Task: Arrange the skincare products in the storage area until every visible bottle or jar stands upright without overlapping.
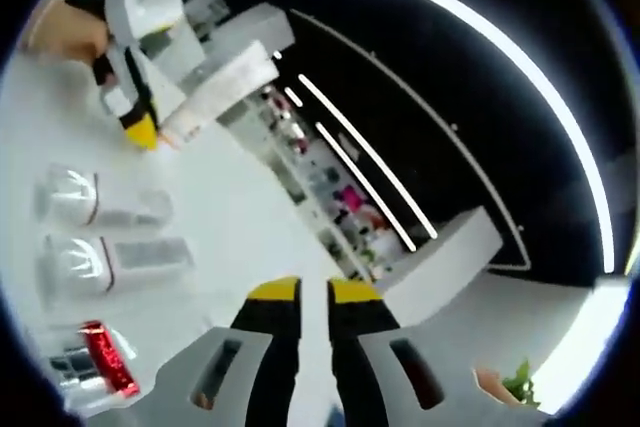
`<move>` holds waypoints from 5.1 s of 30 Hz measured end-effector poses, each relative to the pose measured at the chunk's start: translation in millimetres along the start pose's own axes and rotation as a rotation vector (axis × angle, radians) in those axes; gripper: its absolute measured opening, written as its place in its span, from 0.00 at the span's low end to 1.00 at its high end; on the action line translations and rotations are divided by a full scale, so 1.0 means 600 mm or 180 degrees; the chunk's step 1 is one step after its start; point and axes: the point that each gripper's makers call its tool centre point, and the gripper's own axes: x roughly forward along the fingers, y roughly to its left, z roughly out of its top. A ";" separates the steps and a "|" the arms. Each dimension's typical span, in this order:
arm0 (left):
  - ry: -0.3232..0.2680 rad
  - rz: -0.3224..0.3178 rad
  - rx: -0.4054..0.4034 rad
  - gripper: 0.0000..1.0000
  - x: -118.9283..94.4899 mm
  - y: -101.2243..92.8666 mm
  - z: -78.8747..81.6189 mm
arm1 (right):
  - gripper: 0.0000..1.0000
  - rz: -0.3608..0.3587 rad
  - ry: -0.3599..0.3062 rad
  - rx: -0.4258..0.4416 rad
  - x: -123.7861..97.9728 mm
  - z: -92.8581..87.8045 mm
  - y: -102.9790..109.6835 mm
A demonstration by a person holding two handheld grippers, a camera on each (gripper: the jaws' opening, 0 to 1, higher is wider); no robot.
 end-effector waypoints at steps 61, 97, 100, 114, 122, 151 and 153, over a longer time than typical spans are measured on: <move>-0.0266 -0.0279 -0.0295 0.19 0.005 -0.011 0.022 | 0.05 0.0322 -0.0093 0.0961 0.006 -0.006 0.010; -0.0137 -0.0385 0.0259 0.33 0.035 -0.039 0.010 | 0.02 0.0295 -0.0079 0.0958 0.004 -0.008 0.006; -0.0113 -0.0397 0.0278 0.32 0.033 -0.041 0.008 | 0.02 0.0295 -0.0073 0.0952 0.004 -0.009 0.006; -0.0015 -0.0463 0.0100 0.23 0.015 -0.049 0.005 | 0.02 0.0292 -0.0057 0.0939 0.006 -0.010 0.005; -0.0053 -0.0524 0.0458 0.23 0.018 -0.083 0.003 | 0.02 0.0298 -0.0056 0.0933 0.005 -0.010 0.008; -0.0194 -0.0475 0.0041 0.21 0.054 -0.051 0.014 | 0.01 0.0335 -0.0034 0.0906 0.007 -0.008 0.015; -0.0200 -0.0450 0.0111 0.21 0.056 -0.051 0.015 | 0.00 0.0343 -0.0031 0.0905 0.007 -0.008 0.017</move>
